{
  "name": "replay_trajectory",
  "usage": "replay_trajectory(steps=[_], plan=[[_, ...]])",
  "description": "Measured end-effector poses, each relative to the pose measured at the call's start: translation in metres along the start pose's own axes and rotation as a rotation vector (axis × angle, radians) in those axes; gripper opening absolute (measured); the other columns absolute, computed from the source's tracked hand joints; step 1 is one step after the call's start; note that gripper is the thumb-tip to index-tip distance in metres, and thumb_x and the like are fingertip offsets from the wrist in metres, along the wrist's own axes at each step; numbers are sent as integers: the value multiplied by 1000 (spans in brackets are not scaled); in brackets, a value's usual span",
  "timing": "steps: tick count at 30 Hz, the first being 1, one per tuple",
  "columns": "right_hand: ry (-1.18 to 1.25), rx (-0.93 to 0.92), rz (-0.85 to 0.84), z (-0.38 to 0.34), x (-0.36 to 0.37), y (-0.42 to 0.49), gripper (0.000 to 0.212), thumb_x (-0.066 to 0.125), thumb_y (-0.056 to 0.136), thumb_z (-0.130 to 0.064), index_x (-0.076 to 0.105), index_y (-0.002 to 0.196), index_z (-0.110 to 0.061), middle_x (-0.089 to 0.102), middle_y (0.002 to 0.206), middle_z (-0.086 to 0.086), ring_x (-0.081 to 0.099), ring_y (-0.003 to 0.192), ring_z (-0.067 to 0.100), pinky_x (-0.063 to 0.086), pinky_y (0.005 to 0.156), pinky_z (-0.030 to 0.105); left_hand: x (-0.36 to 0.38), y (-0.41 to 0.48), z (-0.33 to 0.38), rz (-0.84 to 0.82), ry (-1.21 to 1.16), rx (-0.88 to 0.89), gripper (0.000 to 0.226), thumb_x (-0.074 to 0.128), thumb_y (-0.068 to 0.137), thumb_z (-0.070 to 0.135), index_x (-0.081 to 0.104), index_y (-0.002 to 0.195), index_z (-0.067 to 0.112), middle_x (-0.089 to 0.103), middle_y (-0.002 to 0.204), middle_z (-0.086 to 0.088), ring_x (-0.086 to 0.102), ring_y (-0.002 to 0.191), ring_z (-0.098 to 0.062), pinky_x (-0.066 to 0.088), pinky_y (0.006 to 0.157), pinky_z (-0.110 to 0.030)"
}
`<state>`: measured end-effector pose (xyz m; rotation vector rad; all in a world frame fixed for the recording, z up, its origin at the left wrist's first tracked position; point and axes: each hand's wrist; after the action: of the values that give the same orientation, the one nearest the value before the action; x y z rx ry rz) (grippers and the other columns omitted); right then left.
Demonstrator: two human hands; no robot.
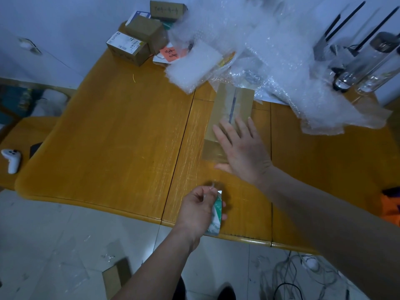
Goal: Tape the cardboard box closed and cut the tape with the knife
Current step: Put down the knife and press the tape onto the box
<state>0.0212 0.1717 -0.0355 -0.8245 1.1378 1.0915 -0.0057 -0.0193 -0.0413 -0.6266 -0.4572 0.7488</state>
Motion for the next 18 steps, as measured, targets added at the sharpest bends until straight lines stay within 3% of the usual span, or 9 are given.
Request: replay_trajectory(steps=[3, 5, 11, 14, 18], plan=[[87, 86, 86, -5, -2, 5, 83, 47, 89, -71, 46, 145, -9, 52, 149, 16, 46, 137, 47, 36, 113, 66, 1, -2, 1, -3, -4, 0, 23, 57, 102, 31, 69, 109, 13, 77, 104, -22, 71, 63, -18, 56, 50, -23], [93, 125, 101, -11, -2, 11, 73, 51, 91, -62, 51, 139, -8, 57, 143, 16, 49, 134, 47, 38, 111, 67, 1, -2, 1, -3, -4, -1, 23, 57, 102, 30, 69, 109, 12, 77, 103, -22, 71, 61, -17, 56, 49, -23], [16, 55, 62, -12, 4, 9, 97, 77, 76, -55, 40, 148, -2, 49, 149, 23, 44, 138, 51, 34, 113, 69, -2, 0, -1, -5, -1, 3, 23, 57, 102, 31, 68, 109, 11, 77, 88, -14, 70, 60, -18, 57, 51, -25], [86, -19, 91, 2, 3, 5, 100, 73, 77, -61, 39, 151, -3, 47, 153, 21, 41, 141, 46, 30, 120, 60, -1, -1, 0, -1, 3, -2, 24, 57, 102, 30, 67, 110, 10, 76, 86, -11, 70, 59, -17, 57, 51, -26], [320, -42, 225, 29, 7, -6, 70, 55, 95, -46, 45, 149, -3, 50, 153, 17, 41, 145, 35, 26, 125, 44, 1, -1, 4, 13, 11, -9, 24, 57, 102, 30, 68, 108, 10, 76, 87, -12, 71, 59, -17, 56, 50, -25]])
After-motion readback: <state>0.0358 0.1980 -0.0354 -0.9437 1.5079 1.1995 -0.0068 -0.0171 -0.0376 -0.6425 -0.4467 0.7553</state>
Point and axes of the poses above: each hand's wrist, its own y-axis towards the middle knuckle, its own x-axis out of the palm, z = x × y
